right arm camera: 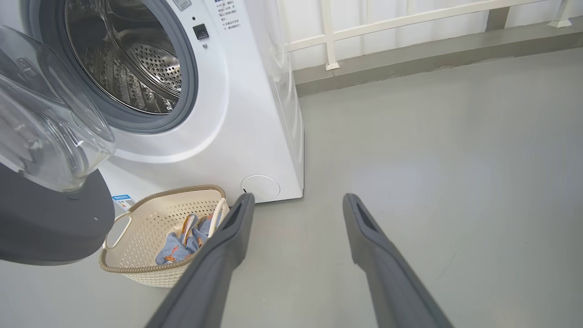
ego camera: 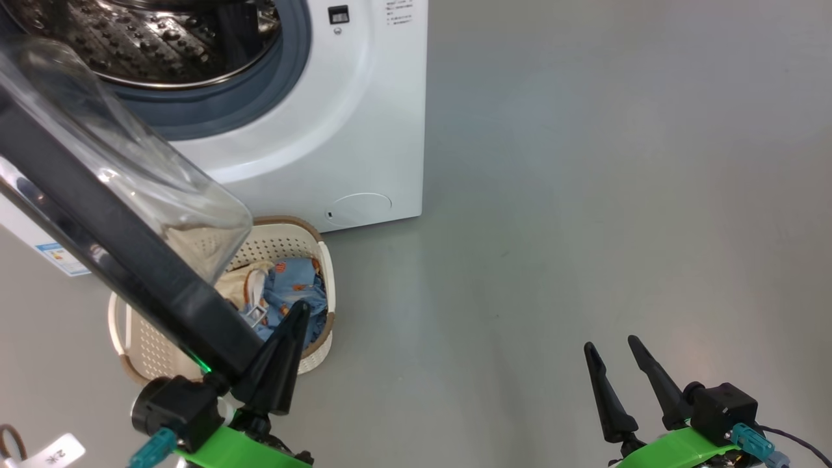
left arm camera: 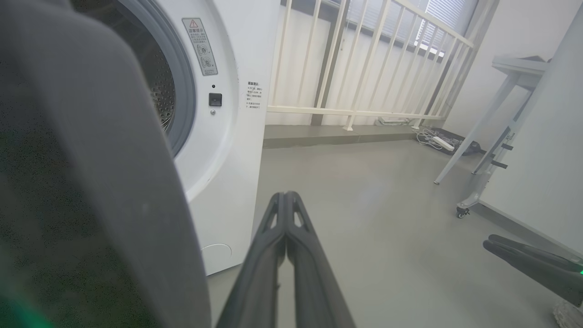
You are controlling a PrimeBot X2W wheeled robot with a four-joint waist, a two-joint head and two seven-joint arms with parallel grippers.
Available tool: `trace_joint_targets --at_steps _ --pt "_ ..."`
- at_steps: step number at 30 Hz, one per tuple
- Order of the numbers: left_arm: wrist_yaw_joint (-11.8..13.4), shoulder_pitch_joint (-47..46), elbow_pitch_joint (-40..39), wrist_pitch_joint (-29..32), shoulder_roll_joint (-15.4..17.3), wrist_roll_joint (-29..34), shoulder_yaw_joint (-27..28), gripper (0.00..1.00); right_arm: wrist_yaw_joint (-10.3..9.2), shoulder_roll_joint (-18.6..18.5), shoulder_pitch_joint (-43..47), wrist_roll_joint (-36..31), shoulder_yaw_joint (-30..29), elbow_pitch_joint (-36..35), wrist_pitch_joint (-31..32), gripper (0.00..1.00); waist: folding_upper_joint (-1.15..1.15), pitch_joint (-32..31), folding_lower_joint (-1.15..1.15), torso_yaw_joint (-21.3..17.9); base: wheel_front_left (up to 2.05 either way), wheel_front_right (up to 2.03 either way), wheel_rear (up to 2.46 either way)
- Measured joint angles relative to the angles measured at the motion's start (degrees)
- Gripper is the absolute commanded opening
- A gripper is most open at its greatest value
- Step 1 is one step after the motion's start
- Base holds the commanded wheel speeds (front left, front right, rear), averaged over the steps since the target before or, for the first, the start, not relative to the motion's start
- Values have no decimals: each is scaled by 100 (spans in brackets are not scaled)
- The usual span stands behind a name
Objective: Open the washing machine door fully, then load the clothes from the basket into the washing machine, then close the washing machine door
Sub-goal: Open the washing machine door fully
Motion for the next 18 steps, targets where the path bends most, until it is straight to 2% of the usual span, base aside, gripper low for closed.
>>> trace_joint_targets --at_steps 18 --pt "-51 37 177 5 -279 30 389 0 0 -1 -3 57 9 157 0 100 0 -131 0 381 0 0 0"
